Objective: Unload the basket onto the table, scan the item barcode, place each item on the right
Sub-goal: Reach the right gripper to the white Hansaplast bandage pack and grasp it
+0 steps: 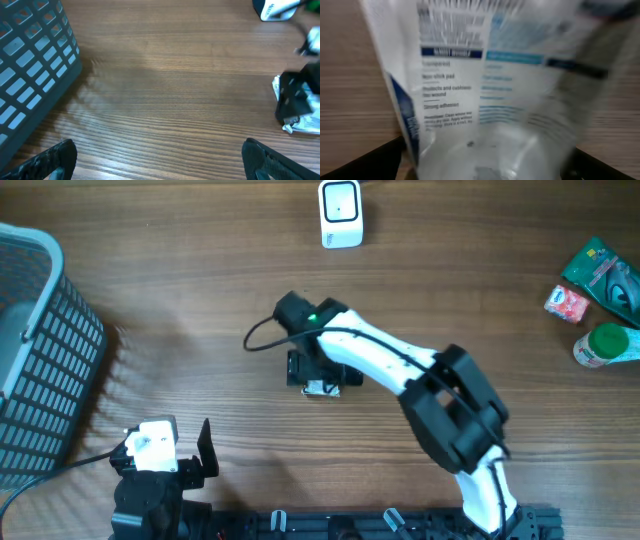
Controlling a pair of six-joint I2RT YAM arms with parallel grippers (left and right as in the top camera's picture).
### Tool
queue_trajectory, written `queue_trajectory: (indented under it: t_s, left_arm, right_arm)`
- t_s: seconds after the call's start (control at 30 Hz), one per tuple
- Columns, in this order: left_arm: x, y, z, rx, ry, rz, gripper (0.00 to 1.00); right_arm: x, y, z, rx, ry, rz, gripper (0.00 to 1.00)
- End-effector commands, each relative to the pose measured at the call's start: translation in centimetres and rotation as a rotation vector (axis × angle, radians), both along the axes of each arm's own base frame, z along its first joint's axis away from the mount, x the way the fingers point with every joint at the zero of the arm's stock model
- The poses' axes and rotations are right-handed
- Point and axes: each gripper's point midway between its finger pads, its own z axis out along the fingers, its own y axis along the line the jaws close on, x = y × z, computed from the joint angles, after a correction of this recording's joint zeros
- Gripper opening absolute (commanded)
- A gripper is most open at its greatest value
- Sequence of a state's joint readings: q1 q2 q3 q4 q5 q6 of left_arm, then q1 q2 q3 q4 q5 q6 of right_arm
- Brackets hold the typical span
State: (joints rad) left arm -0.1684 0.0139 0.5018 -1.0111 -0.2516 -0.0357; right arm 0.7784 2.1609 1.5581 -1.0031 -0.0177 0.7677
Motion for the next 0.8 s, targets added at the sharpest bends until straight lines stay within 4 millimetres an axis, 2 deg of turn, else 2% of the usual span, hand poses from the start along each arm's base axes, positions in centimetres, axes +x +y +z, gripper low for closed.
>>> queue_trajectory:
  t_s: [0.0,0.1,0.17,0.23,0.27,0.3,0.33,0.37,0.4,0.43,0.67,0.7,0.77]
  left_arm:
    - [0.0,-0.2,0.1,-0.01,-0.006,-0.009,1.0]
    - [0.0,-0.2,0.1,-0.01,-0.006,-0.009,1.0]
    - [0.0,-0.2,0.1,-0.01,-0.006,-0.009,1.0]
    - [0.0,-0.2,0.1,-0.01,-0.006,-0.009,1.0]
    - [0.0,-0.2,0.1,-0.01,-0.006,-0.009,1.0]
    - [0.0,-0.2,0.1,-0.01,-0.006,-0.009,1.0]
    - [0.0,-0.2,0.1,-0.01,-0.006,-0.009,1.0]
    - [0.0,-0.2,0.1,-0.01,-0.006,-0.009,1.0]
    - [0.0,-0.2,0.1,-0.01,-0.006,-0.009,1.0]
    - [0.0,-0.2,0.1,-0.01,-0.006,-0.009,1.0]
    - [0.0,-0.2,0.1,-0.01,-0.006,-0.009,1.0]
    - [0.0,-0.2,0.1,-0.01,-0.006,-0.009,1.0]
    - [0.0,-0.2,0.1,-0.01,-0.006,-0.009,1.0]
  right_arm:
    - [-2.0,0.5,-1.6,-0.03,0.055,0.019,1.0]
    - [-2.6,1.4,-1.6,-0.012,0.059,0.093,0.99]
    - [-2.8,1.4,-1.6,-0.012,0.062,0.095,0.89]
    - [-2.6,1.3,-1.6,-0.014,0.057,0.092,0.84]
    - [-2.4,1.3,-1.7,-0.016,0.049,0.091,0.75]
    - [-2.4,1.3,-1.7,-0.015,0.047,0.089,0.7]
    - [-2.3,1.3,-1.7,-0.016,0.047,0.083,0.69]
    - [-2.2,0.9,-1.7,-0.029,0.042,0.053,0.69]
    - [-2.1,0.6,-1.6,-0.045,0.038,0.024,0.73]
    - [-1.9,0.5,-1.7,-0.045,0.035,-0.002,1.0]
    - [-0.1,-0.2,-1.7,-0.024,0.014,-0.101,0.99]
    - [0.0,-0.2,-1.7,-0.025,0.013,-0.106,0.94]
    - [0.0,-0.3,-1.7,-0.026,0.013,-0.106,0.75]
